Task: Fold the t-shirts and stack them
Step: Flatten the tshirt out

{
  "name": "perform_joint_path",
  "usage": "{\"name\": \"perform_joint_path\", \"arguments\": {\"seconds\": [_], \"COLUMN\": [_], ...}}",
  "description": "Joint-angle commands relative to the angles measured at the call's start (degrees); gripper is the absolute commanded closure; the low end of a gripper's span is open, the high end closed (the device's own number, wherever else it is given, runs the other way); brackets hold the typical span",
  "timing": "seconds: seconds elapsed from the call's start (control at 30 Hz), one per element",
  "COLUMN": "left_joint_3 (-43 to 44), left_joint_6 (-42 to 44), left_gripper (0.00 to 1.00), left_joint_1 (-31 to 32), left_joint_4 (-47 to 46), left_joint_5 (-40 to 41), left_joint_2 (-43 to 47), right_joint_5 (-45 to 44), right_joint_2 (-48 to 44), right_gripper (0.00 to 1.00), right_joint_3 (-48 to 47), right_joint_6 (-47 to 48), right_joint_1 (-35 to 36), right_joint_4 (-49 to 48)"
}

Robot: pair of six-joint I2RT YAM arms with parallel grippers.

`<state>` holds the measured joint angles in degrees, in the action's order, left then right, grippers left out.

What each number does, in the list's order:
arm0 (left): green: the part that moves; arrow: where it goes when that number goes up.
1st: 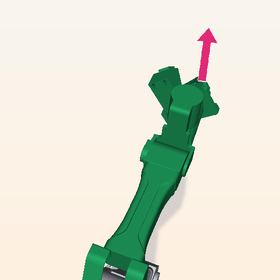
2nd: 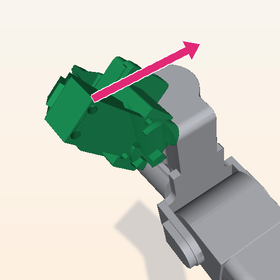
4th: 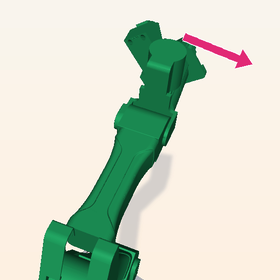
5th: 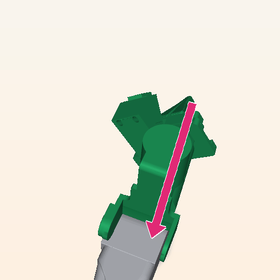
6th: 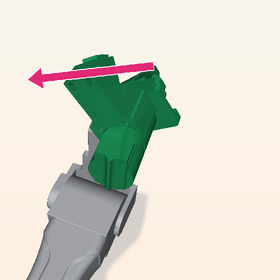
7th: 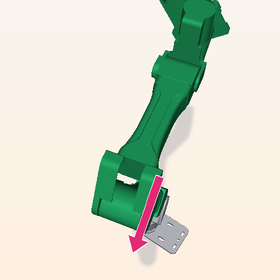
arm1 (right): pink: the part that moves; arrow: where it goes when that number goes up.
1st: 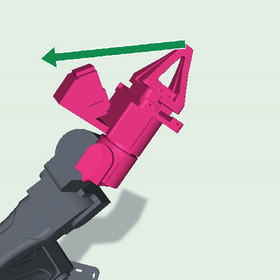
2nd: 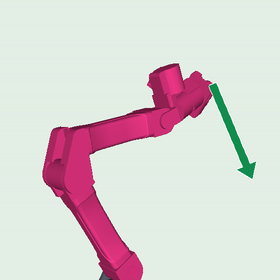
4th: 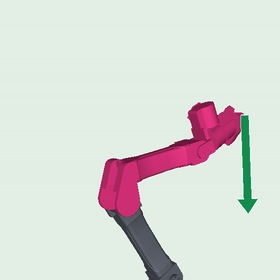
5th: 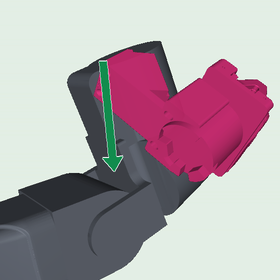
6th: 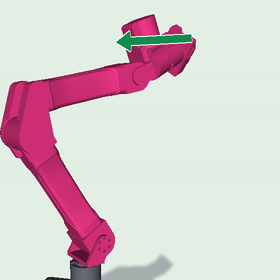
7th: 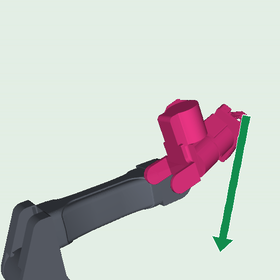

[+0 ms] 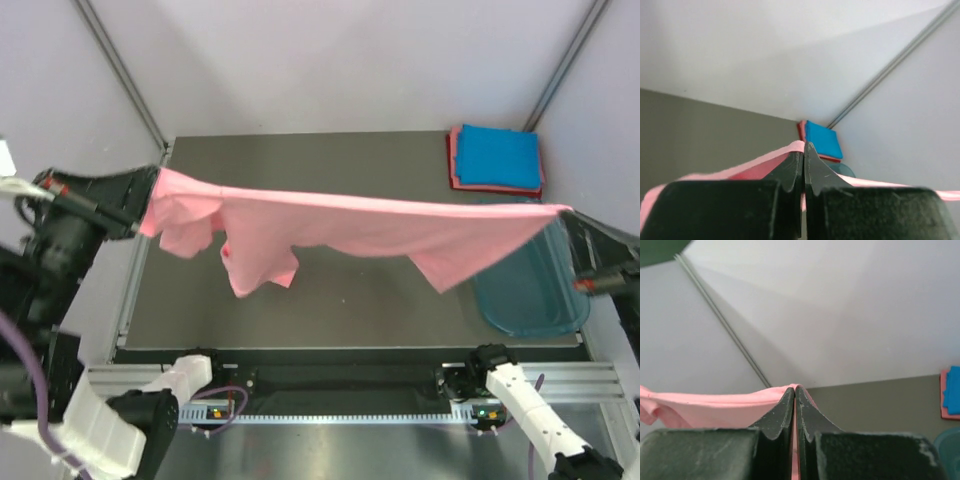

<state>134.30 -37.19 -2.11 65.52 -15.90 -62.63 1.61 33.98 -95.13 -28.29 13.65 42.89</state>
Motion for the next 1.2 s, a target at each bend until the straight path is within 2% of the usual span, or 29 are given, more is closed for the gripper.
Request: {"name": "perform_joint_path", "arguments": {"seconds": [0.0,0.17,0.27,0.4,0.43,0.47,0.5,0.53,0.6,0.63,0.73,0.77,0.83,0.87,0.97,1.07,1.17], "left_joint_3": [2.1,5.61,5.28,-10.42,-14.2,-21.72,-25.28,-31.49,-36.98,-41.09,-45.95,-46.4,-45.37,-44.48,-38.87,-28.06,-20.94], "left_joint_6": [-1.3,-0.08,2.99,6.85,7.56,8.01,8.88,9.41,9.94,10.2,12.22,13.53,14.95,16.87,19.69,21.02,20.84], "left_gripper": [1.0,1.0,1.0,1.0,1.0,1.0,1.0,1.0,1.0,1.0,1.0,1.0,1.0,1.0,1.0,1.0,1.0], "left_joint_1": [0.0,-0.09,-0.09,-0.09,0.0,-0.09,0.0,-0.09,0.0,0.17,0.53,0.53,0.61,0.62,0.53,0.44,0.44], "left_joint_4": [0.84,1.46,2.16,-2.4,-6.07,-8.45,-10.82,-16.68,-22.77,-27.93,-34.03,-37.36,-39.4,-41.41,-43.8,-40.56,-40.29], "left_joint_5": [-3.08,-3.88,-1.61,1.48,2.27,3.06,3.85,3.6,1.5,0.62,0.6,0.96,2.18,2.02,3.42,4.9,8.32], "left_joint_2": [1.46,-3.1,-7.85,-9.18,-9.0,-8.83,-8.56,-8.82,-10.66,-11.89,-19.09,-23.98,-29.45,-34.61,-43.85,-49.85,-49.78], "right_joint_5": [-1.25,-3.71,-6.17,-6.61,-6.7,-6.53,-6.27,-6.09,-5.83,-5.91,-5.56,-5.65,-6.0,-5.91,-3.55,-1.78,-1.87], "right_joint_2": [-2.42,-0.06,2.67,3.9,4.08,4.34,5.39,6.36,11.35,13.55,25.31,32.22,39.46,46.03,57.29,62.6,64.37], "right_gripper": [1.0,1.0,1.0,1.0,1.0,1.0,1.0,1.0,1.0,1.0,1.0,1.0,1.0,1.0,1.0,1.0,1.0], "right_joint_3": [-3.04,-4.63,-1.12,12.05,18.51,22.15,25.58,31.79,39.1,40.8,44.07,43.72,40.75,39.16,31.26,23.7,16.14], "right_joint_6": [-0.71,1.13,2.54,2.45,2.28,1.67,1.49,1.23,0.26,-0.27,-0.8,-0.45,0.08,0.43,0.35,1.66,3.07], "right_joint_1": [0.06,-0.03,0.06,0.06,0.06,0.06,0.15,0.06,0.15,0.06,0.06,0.15,-0.03,-0.29,-1.25,-1.43,-1.87], "right_joint_4": [3.07,1.23,-2.89,-13.08,-15.27,-17.82,-23.94,-26.87,-36.42,-40.05,-52.98,-55.26,-60.79,-61.95,-63.55,-62.76,-59.61]}}
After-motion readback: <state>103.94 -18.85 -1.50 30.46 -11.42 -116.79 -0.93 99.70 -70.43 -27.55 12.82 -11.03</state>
